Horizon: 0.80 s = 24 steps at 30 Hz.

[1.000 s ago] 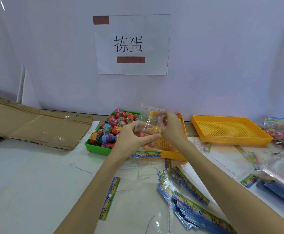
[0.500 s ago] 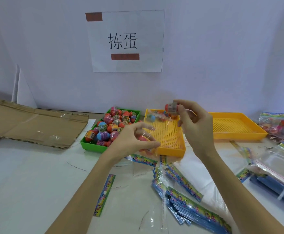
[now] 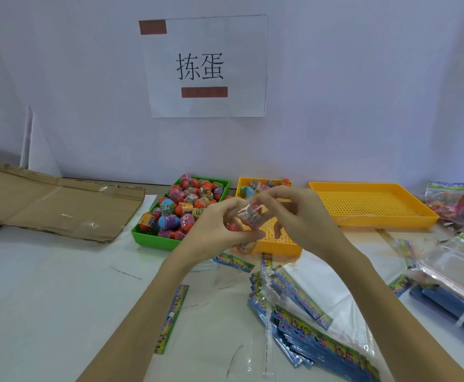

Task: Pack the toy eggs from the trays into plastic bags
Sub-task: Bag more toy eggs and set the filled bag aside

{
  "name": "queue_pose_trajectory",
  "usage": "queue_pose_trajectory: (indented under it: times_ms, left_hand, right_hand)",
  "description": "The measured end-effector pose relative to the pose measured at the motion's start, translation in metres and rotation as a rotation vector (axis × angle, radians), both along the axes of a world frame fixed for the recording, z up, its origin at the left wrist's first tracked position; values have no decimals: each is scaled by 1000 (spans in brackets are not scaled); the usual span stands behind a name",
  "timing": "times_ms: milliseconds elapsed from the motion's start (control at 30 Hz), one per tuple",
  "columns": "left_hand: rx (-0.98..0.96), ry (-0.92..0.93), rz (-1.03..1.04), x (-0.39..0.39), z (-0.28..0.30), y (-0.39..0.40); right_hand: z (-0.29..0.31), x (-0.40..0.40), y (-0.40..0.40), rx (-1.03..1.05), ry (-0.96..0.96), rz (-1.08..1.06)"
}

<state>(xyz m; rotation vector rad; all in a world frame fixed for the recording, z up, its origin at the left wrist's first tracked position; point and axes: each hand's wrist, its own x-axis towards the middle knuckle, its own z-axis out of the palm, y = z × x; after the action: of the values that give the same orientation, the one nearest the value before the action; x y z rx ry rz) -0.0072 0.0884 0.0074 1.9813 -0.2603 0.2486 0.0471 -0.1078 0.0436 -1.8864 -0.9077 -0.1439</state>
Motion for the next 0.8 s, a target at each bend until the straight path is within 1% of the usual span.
queue_pose_trajectory:
  times_ms: [67,133,233,333,433,533,600,667,733,800]
  left_hand:
    - [-8,-6,1,0,1,-1]
    - [-3,-33,-9,0,1,-3]
    - [8,-58,-18,0,1,-5]
    - [40,-69,5,-1,2,-5]
    - [-32,-46,24,-2,4,-2]
    - [-94,-43,161,1,4,4]
    - [-123,-63,282,4,1,9]
    - [-178,-62,350,6,-3,13]
    - [-189,-48,359,7,-5,13]
    - [-184,-44,334,7,-6,11]
  right_hand:
    - [1,-3,2,-47,46,32]
    - [-2,-4,4,-114,13,52]
    - [-7,-4,4,-122,-27,42]
    - [-9,-4,7,-61,-39,34]
    - [-9,-9,11,66,-89,15]
    - [-4,-9,10,257,-127,-54]
    - [-4,0,6,282,-144,-149]
    - [-11,15,6,169,-144,-258]
    - [-23,34,12,-44,-131,-316]
    - [-31,54,23,-280,-126,-294]
